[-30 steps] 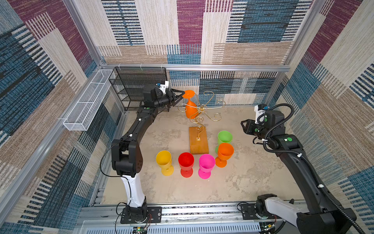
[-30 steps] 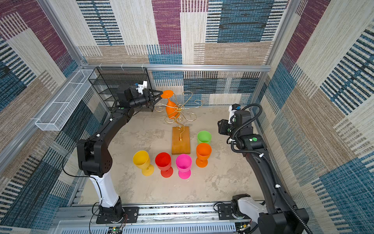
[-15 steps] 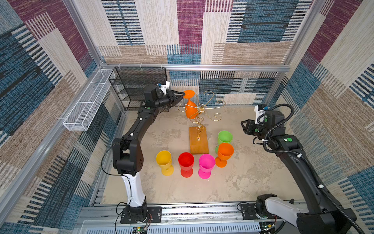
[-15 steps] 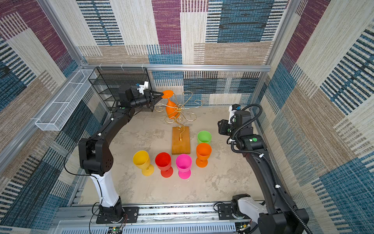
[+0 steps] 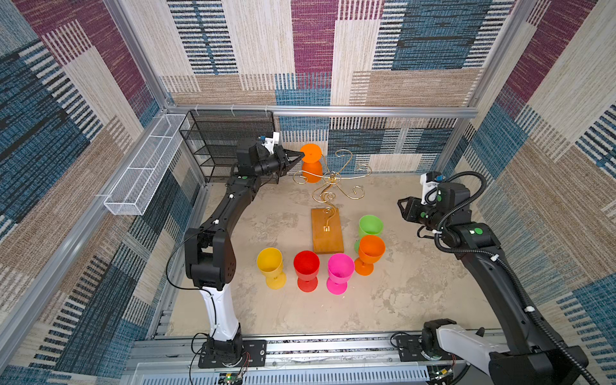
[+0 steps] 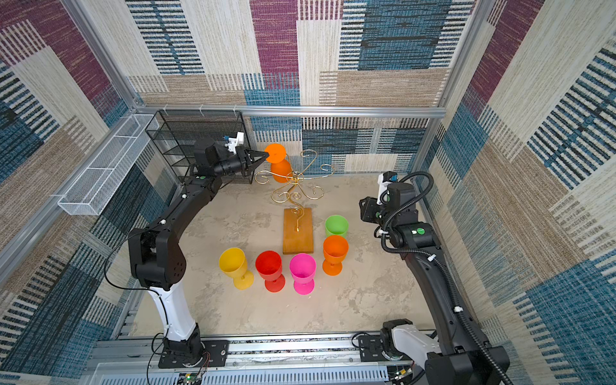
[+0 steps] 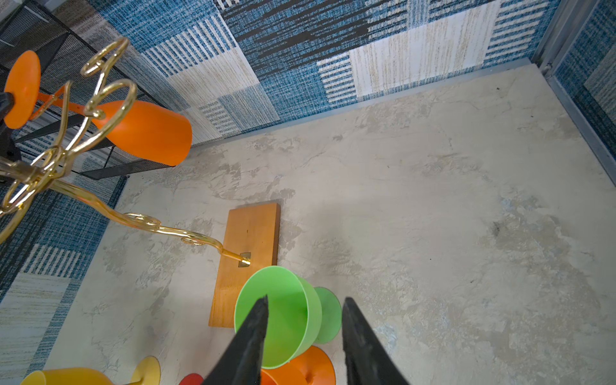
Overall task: Take the wine glass off the wine glass rack
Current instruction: 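Close the left gripper on the orange glass foot on the rack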
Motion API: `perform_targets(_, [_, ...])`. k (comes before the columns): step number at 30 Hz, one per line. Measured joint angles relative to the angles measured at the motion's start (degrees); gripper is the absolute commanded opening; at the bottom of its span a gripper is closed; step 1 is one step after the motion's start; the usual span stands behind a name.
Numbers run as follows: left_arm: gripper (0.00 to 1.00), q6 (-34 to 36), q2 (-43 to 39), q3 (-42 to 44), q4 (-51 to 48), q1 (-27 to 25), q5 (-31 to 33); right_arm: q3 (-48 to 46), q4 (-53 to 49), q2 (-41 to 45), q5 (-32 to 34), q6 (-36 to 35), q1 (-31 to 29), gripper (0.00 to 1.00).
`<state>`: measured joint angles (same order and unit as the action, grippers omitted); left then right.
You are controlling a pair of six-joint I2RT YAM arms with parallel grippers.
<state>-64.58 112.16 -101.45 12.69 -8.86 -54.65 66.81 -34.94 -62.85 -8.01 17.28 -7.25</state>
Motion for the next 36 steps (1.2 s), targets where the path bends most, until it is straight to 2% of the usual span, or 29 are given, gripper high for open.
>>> perform_targets(18, [0.0,-7.32,1.55,-2.75,4.63,0.37,-2.69,-0.5,0.17,0.52,-0.44,0.0,0.2,0.39])
perform_targets(36, [0.0,-7.43,3.34,-4.07,4.74,-1.79,-4.46,-0.59,0.52,0.42,-1.07,0.0,0.24,0.39])
